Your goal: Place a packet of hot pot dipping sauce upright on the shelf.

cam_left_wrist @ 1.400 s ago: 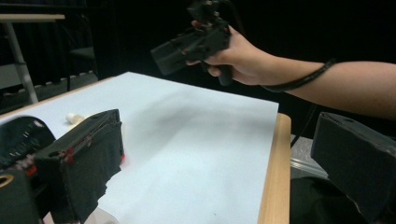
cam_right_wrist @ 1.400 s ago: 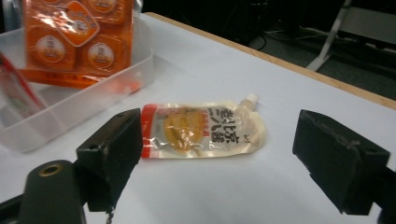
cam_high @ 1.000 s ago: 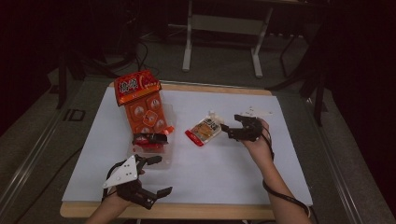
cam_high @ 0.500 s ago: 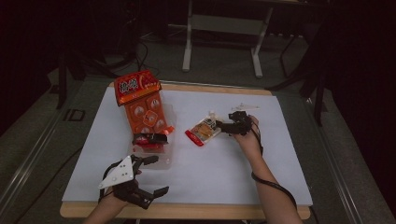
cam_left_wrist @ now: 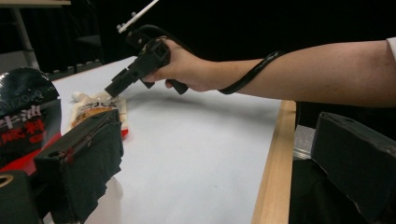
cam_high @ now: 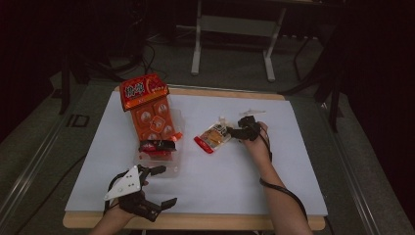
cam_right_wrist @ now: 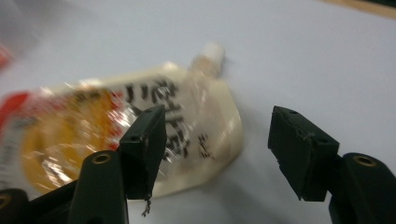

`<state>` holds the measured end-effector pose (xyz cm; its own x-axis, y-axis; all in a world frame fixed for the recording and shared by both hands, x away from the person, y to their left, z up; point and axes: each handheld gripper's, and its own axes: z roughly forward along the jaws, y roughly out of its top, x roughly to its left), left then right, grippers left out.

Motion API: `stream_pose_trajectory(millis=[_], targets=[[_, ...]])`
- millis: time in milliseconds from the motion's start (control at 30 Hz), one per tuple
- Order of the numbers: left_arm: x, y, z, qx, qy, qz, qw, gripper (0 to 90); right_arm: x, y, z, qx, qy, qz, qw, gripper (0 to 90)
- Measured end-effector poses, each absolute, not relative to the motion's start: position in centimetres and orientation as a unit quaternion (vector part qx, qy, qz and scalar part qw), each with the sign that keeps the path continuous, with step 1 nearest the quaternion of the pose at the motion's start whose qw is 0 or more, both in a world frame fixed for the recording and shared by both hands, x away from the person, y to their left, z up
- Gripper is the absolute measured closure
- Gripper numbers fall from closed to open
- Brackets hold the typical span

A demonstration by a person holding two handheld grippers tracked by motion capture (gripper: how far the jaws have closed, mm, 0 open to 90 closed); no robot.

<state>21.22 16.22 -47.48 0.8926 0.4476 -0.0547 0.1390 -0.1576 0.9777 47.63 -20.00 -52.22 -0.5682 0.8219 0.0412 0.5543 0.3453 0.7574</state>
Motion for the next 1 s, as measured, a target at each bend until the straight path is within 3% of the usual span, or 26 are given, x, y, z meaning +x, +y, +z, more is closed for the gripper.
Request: stream_pose_trajectory(millis=[333,600,733,1000], targets=[[21.2,16.5,-47.7,0.750,0.201,0.125,0.617,2.9,48.1,-19.7,-53.6,0.433,0.805,0.369,0.166,40.0],[21.2,16.3,-47.8,0.754,0.200,0.121,0.614,2.9,47.9,-19.5,-53.5,0.428,0.813,0.362,0.157,60.4],[21.2,16.3,-47.8,0.755,0.200,0.121,0.612,2.9,47.9,-19.4,-53.2,0.426,0.821,0.353,0.138,83.2],[21.2,16.2,-47.9,0.755,0.200,0.122,0.612,2.9,47.6,-18.8,-52.7,0.428,0.828,0.336,0.131,89.1]])
